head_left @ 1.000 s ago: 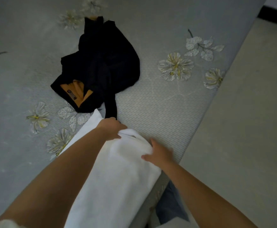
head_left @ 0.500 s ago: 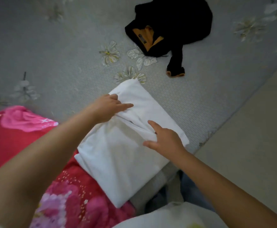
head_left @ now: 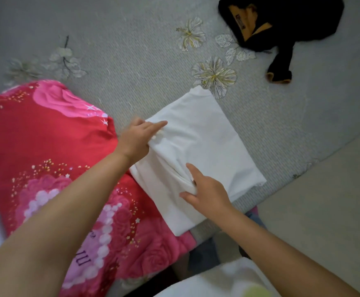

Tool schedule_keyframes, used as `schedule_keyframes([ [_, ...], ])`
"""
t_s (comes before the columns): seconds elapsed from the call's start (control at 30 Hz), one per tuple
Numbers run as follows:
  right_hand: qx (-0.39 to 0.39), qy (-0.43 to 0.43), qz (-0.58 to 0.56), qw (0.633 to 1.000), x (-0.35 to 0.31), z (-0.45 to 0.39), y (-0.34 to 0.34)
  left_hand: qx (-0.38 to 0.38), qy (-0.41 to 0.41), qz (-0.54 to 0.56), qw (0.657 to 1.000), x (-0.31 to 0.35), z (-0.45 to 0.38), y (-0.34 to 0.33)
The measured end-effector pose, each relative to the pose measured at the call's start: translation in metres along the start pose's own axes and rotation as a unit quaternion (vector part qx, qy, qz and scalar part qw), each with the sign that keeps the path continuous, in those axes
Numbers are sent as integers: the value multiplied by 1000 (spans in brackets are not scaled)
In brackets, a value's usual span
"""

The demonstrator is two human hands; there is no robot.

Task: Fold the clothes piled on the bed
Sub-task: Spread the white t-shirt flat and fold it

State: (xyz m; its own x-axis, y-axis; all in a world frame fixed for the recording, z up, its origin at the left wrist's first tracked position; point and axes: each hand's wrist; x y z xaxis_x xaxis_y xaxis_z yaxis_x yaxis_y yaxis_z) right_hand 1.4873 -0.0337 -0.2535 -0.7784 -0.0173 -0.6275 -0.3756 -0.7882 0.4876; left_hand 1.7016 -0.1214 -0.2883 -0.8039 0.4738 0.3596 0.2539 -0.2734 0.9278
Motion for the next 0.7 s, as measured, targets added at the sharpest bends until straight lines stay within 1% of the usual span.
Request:
schedule_keyframes([
  [0.07,2,-5,18,1000,-1,3,1,6,-29,9,1000,1,-1,2],
  [0.17,-16,-11,54,998,-7,1,-10,-6,-57,-24,998,-9,11,5],
  [0.2,-32,-17,60,998,-9,-2,-20,-13,-60,-38,997,-14,20,1],
  [0.27,-100,-32,62,993,-10,-8,-44,-54,-69,-60,994,-23,49,-14],
  [0.3,-147,-35,58,987,-8,-11,-57,-92,-60,-69,992,-25,66,-23],
  [0.37,-228,-15,44,973,2,-11,-76,-156,5,-74,985,-25,96,-42],
  [0.4,-228,-3,27,973,8,-10,-79,-174,49,-60,982,-24,105,-49],
  [0.43,-203,-9,-14,979,13,-8,-75,-179,101,-25,978,-20,106,-51],
  [0.47,-162,-12,-52,985,18,-5,-68,-166,155,31,973,-13,102,-51],
  [0.5,-93,-10,-64,994,26,-3,-59,-132,224,93,961,-5,95,-48],
  [0.53,-1,-7,-46,999,34,-2,-49,-104,306,141,936,2,87,-45],
  [0.57,93,-13,-23,995,48,-3,-41,-94,386,184,899,10,79,-43],
  [0.6,151,-23,11,988,61,-5,-29,-91,446,215,864,20,72,-42],
  [0.63,183,-43,37,981,72,-9,-16,-90,484,241,837,30,66,-42],
  [0.7,163,-127,53,977,88,-21,13,-106,518,274,804,53,60,-49],
])
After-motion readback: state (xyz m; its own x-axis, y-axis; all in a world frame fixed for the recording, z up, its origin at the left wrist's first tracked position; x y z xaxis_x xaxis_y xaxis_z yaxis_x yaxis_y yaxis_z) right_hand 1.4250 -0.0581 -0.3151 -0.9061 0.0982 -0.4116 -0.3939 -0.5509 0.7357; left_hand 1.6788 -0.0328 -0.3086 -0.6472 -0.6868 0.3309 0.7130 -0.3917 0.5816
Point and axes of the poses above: each hand's wrist, its own z-axis away from the middle knuckle, its own y-axis out of the back of the hand, x = y × z, and after that the axes turned 14 degrees about -x, right-handed
